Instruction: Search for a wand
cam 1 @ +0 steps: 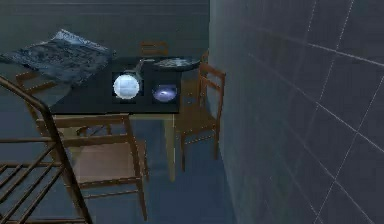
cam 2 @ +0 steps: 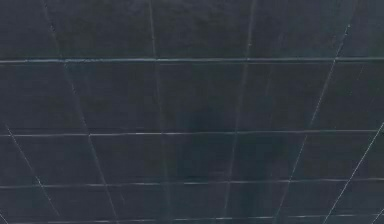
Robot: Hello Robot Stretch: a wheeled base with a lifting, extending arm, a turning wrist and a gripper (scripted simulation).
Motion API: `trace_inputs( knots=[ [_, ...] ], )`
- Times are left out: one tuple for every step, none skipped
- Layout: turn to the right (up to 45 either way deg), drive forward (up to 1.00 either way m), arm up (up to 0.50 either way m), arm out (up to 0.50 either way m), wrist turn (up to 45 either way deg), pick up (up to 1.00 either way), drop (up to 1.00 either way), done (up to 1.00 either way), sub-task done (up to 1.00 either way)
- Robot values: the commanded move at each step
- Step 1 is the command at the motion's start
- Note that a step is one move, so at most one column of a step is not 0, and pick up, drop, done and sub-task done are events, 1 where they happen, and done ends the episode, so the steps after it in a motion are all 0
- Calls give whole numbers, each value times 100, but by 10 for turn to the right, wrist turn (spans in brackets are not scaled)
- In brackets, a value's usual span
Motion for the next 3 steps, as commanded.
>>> trace_inputs(
  knots=[
    [0, 75, 0, 0, 0, 0, 0, 0, 0],
    [-210, 0, 0, 0, 0, 0, 0, 0, 0],
    [0, 0, 0, 0, 0, 0, 0, 100, 0]
  ],
)
